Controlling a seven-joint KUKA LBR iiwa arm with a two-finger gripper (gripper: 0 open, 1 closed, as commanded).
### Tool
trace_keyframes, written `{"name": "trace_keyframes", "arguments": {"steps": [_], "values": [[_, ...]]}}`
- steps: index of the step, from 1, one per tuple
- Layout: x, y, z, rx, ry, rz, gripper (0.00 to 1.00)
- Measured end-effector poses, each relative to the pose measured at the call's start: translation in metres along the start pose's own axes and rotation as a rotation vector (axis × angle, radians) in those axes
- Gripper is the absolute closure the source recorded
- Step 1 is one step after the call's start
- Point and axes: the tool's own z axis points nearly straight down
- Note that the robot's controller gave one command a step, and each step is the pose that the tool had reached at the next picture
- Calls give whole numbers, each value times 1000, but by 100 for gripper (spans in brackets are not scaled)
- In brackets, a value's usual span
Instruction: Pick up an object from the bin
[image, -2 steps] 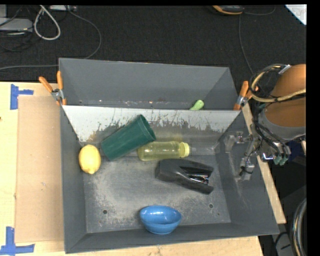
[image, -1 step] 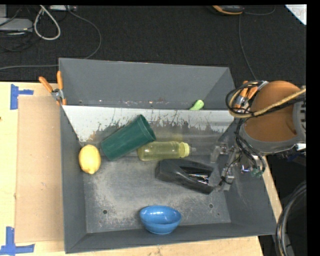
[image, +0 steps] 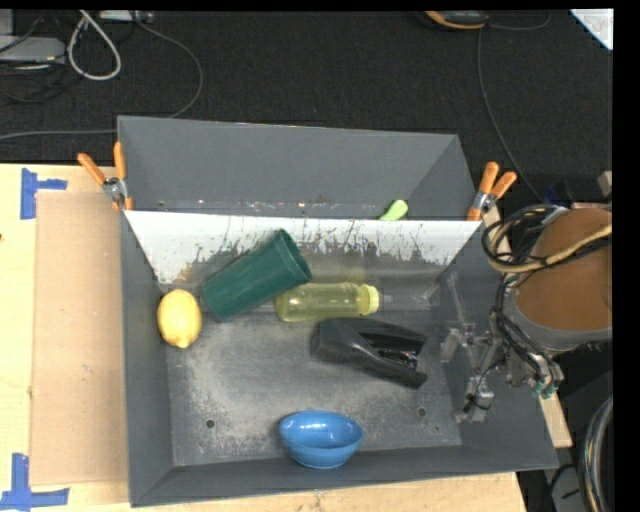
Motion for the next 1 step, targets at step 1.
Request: {"name": "trace_keyframes", "arguments": {"steps": [1], "values": [[-48,48,58,-5,-5,97,0]]}}
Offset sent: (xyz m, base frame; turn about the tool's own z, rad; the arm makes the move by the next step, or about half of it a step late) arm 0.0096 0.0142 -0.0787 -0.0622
